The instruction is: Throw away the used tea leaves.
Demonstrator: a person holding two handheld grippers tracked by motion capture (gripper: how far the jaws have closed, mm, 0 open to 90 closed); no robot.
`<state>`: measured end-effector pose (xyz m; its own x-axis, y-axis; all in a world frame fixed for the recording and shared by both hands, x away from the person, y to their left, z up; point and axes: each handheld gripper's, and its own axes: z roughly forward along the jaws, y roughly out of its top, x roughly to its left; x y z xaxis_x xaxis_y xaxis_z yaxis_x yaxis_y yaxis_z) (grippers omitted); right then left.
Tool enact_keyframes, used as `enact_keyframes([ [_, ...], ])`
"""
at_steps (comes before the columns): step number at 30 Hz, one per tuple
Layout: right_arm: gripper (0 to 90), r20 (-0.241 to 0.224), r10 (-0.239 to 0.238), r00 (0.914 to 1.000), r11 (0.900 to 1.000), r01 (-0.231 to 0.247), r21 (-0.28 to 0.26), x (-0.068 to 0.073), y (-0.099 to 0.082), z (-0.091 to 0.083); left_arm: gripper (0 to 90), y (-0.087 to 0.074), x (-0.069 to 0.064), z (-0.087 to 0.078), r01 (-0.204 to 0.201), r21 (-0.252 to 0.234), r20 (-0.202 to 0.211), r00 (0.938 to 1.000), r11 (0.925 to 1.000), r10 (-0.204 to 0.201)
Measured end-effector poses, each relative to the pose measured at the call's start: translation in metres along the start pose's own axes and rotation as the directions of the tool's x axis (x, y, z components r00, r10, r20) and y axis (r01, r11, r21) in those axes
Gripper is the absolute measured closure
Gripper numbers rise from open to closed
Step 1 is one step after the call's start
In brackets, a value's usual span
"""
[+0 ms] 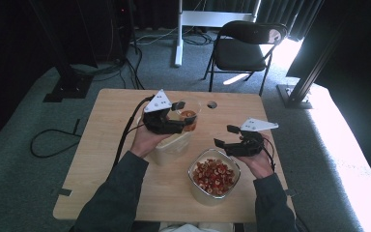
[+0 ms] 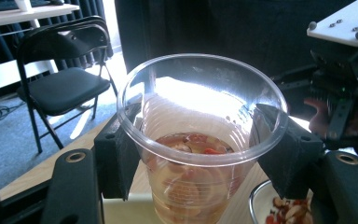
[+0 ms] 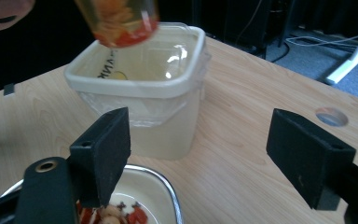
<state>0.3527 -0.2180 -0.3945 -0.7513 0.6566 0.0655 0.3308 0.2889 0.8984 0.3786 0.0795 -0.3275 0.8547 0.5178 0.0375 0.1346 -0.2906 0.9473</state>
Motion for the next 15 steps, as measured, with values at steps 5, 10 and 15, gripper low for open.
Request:
enact_keyframes([
  [5,18.3,-0.023,-0.024,0.9994,0.9997,0.024,-0.009,0.007,0.005,0.005,36.2,0.007,-0.004,0.012,0.001,-0.001,0.013,0.9999,1.0000,-0.001],
  [10,17.1,-0.036,-0.052,0.9980,0.9983,0.051,-0.028,0.012,0.011,0.009,36.2,0.013,-0.010,0.022,0.005,-0.005,0.030,0.9995,1.0000,-0.005],
  [15,17.1,-0.045,-0.068,0.9967,0.9971,0.066,-0.037,0.016,0.015,0.016,36.3,0.017,-0.017,0.031,0.010,-0.015,0.056,0.9984,0.9998,-0.009],
])
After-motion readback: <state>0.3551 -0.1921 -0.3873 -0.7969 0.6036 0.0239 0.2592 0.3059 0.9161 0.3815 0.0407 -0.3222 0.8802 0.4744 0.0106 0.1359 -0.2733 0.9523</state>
